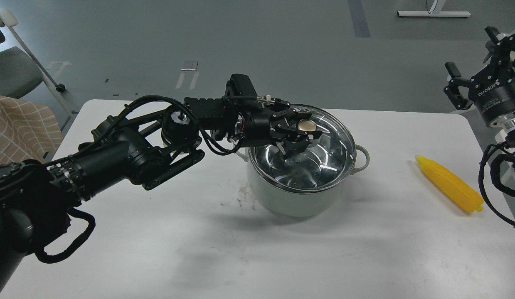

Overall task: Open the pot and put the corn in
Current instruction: 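Lift the glass lid off the pot with the left gripper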

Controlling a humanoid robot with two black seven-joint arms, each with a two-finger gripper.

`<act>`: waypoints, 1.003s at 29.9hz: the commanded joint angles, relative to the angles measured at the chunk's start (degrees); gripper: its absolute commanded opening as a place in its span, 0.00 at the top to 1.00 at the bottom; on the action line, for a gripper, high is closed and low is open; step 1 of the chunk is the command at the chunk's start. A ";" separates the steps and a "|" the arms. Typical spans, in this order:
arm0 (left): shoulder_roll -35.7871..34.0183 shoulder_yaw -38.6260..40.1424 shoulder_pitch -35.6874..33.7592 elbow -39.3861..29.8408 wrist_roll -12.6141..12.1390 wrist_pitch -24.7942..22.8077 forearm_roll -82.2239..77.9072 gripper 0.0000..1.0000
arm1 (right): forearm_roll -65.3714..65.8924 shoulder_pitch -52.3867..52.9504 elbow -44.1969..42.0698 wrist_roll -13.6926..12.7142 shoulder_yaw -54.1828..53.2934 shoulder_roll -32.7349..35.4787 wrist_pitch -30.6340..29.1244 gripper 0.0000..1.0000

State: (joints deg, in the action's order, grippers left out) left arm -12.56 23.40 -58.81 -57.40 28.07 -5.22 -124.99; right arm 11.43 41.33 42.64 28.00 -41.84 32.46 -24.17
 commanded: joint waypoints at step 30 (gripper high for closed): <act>-49.94 0.60 22.50 -19.51 -0.07 19.63 12.11 0.57 | 0.26 -0.98 1.13 0.00 0.00 0.06 0.44 0.00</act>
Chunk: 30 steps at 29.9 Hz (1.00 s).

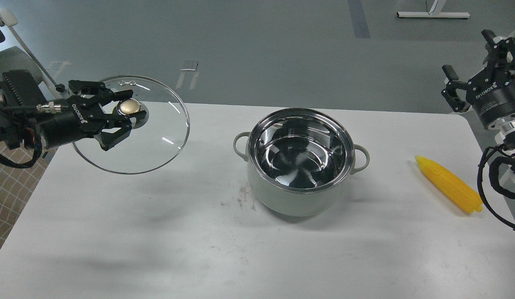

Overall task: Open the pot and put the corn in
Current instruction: 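Lift the glass lid off the pot with the left gripper, then lower the glass lid onto the table beside the pot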

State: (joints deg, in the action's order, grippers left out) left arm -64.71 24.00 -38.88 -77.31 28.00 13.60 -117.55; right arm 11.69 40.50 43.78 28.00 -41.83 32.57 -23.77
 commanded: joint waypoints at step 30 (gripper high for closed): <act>19.71 0.70 16.47 24.58 0.00 14.40 5.32 0.58 | 0.00 -0.86 0.08 0.00 0.00 0.04 0.48 0.00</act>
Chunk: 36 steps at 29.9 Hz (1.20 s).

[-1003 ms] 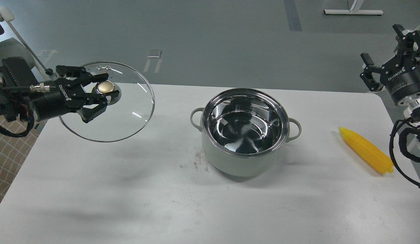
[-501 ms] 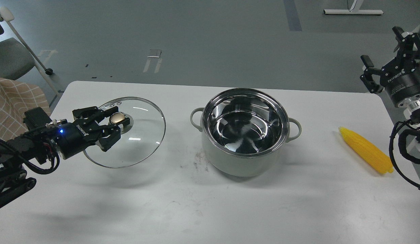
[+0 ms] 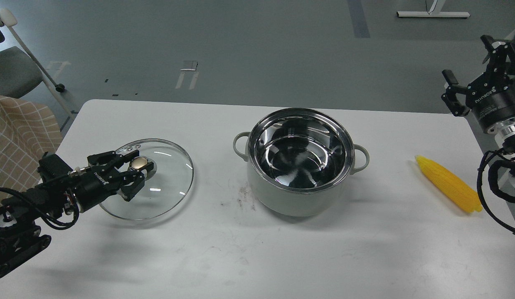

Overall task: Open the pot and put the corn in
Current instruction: 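Lower the glass lid onto the table beside the pot, then open the left gripper and raise it away from the lid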

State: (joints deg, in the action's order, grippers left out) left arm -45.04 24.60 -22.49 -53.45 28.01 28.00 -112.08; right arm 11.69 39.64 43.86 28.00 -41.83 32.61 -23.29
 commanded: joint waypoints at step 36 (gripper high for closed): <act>-4.61 3.61 -2.37 -7.45 -0.01 0.00 13.80 0.10 | 0.08 0.17 3.51 0.00 0.00 4.38 0.08 0.00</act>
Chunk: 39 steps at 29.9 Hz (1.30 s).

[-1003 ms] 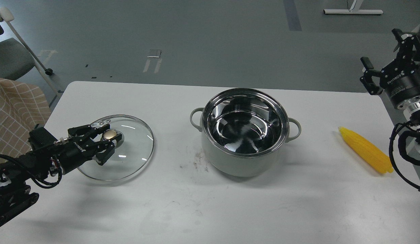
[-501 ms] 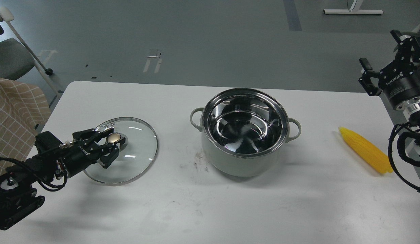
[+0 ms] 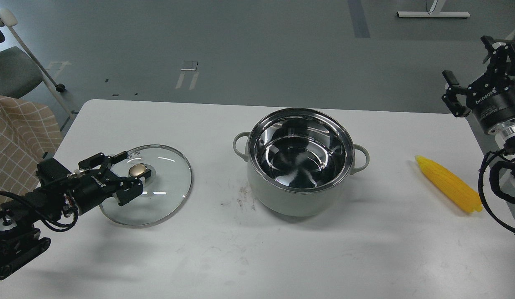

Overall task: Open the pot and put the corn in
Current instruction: 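Open the left gripper and raise it away from the lid, then lower the right gripper and grasp the yellow corn cob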

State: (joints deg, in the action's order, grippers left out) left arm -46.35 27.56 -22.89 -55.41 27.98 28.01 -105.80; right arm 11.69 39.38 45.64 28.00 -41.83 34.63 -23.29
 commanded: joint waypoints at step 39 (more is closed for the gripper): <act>8.38 11.64 -19.47 -14.11 0.02 -35.75 80.13 0.05 | 102.92 3.69 7.11 0.00 23.37 21.98 18.28 0.00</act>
State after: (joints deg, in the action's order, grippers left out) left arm -38.27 38.65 -42.93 -68.91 28.00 -7.71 -25.52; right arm 113.76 43.17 55.56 28.00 -20.15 59.68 -5.81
